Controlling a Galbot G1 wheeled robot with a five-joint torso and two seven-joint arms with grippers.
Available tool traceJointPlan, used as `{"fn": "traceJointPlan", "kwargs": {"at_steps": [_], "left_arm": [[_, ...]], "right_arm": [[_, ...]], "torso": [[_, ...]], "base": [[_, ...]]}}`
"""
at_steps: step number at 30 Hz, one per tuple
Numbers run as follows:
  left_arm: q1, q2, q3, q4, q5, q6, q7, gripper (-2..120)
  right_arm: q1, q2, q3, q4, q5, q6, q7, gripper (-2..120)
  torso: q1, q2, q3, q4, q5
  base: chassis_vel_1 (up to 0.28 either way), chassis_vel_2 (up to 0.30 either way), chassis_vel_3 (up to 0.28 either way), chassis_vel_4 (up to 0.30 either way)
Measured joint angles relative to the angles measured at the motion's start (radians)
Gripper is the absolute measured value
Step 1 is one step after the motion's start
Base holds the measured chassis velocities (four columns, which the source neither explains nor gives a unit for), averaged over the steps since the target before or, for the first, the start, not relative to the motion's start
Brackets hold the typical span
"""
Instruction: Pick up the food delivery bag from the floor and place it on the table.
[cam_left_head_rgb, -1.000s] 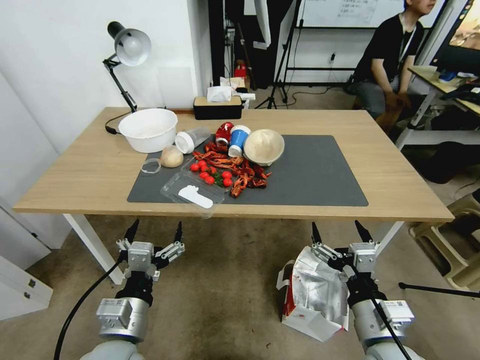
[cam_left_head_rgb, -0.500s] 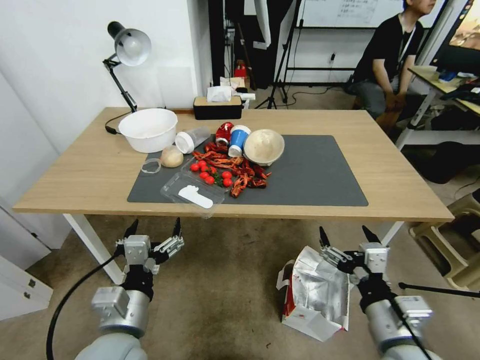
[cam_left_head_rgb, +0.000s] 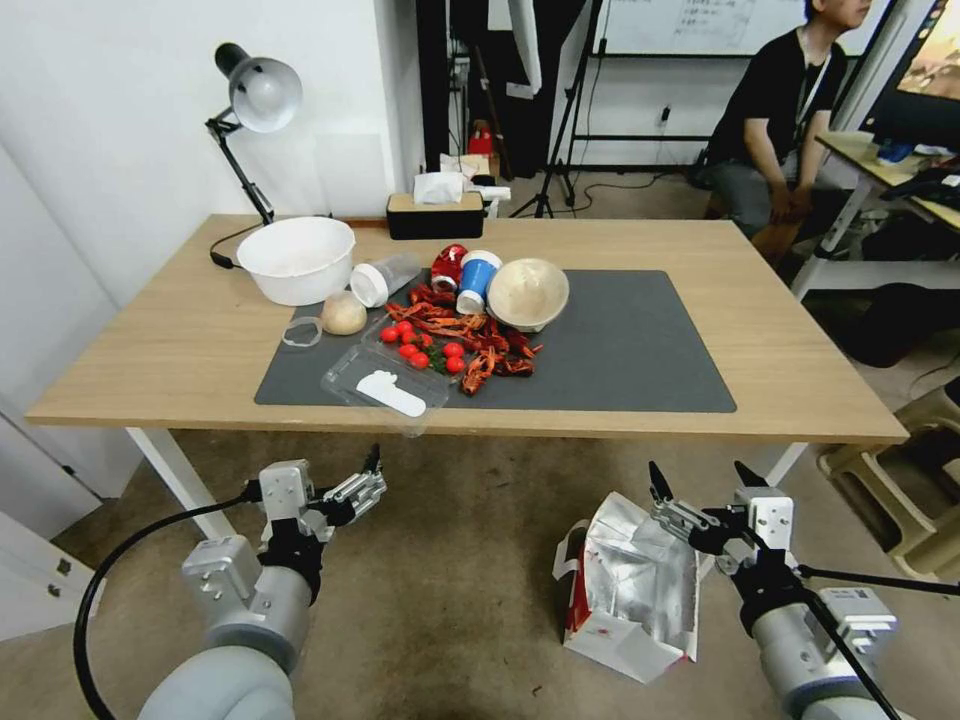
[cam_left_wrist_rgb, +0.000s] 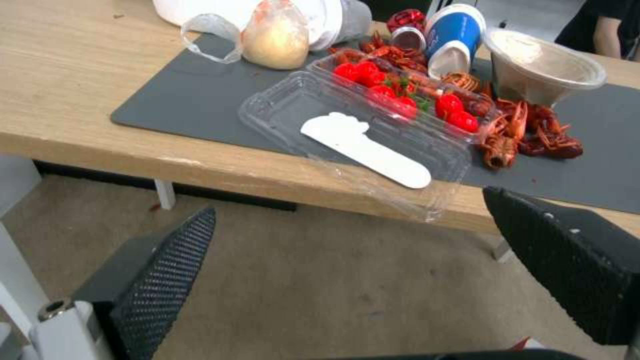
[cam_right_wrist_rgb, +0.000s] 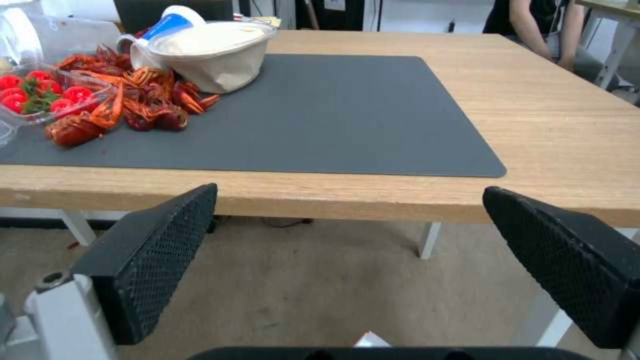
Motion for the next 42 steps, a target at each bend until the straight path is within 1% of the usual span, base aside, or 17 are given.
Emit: {"fn": "traceJointPlan", "kwargs": {"at_steps": [10,12,18,25,31,34,37,42], "left_arm": [[0.003,-0.003,-0.002,0.000,0.004,-0.009,0.001,100],[0.005,-0.003,-0.004,0.002,0.020,-0.038,0.003,100],[0.009,-0.003,-0.006,0.008,0.026,-0.071,0.004,100],[0.016,-0.005,-0.007,0.022,0.035,-0.139,0.014,100],[0.018,-0.006,-0.008,0.022,0.034,-0.144,0.010,100],[0.019,-0.006,-0.009,0.020,0.028,-0.141,0.007,100],[0.020,-0.007,-0.009,0.018,0.026,-0.140,0.007,100],[0.020,-0.006,-0.009,0.018,0.024,-0.138,0.006,100]], "right_arm": [[0.000,-0.001,-0.002,0.000,-0.002,0.003,0.000,100],[0.000,-0.002,-0.002,0.000,-0.003,0.004,0.000,100],[-0.001,-0.002,-0.003,0.000,-0.006,0.005,0.006,100],[-0.003,-0.002,-0.003,0.000,-0.008,0.007,0.012,100],[-0.005,-0.002,-0.004,0.000,-0.010,0.010,0.013,100],[-0.005,-0.001,-0.005,0.000,-0.010,0.010,0.013,100],[-0.004,-0.001,-0.006,0.000,-0.010,0.010,0.013,100],[-0.004,-0.001,-0.006,0.000,-0.010,0.010,0.013,100]], "torso": [[0.000,0.000,0.000,0.0000,0.0000],[0.000,0.000,0.000,0.0000,0.0001],[0.000,0.000,0.000,0.0000,0.0000],[0.000,0.000,0.000,0.0000,0.0000],[0.000,-0.001,0.000,0.0000,-0.0001],[-0.004,-0.008,-0.004,0.0000,0.0000],[-0.011,-0.025,-0.014,0.0000,0.0000],[-0.019,-0.042,-0.023,0.0000,0.0000]], "base": [[0.000,0.000,0.000,0.000],[0.000,0.000,0.000,0.000],[0.000,0.000,0.000,0.000],[0.000,0.000,0.000,0.000],[0.000,0.000,0.000,0.000],[0.000,0.000,0.000,0.000],[0.000,0.000,0.000,0.000],[0.000,0.000,0.000,0.000]]}}
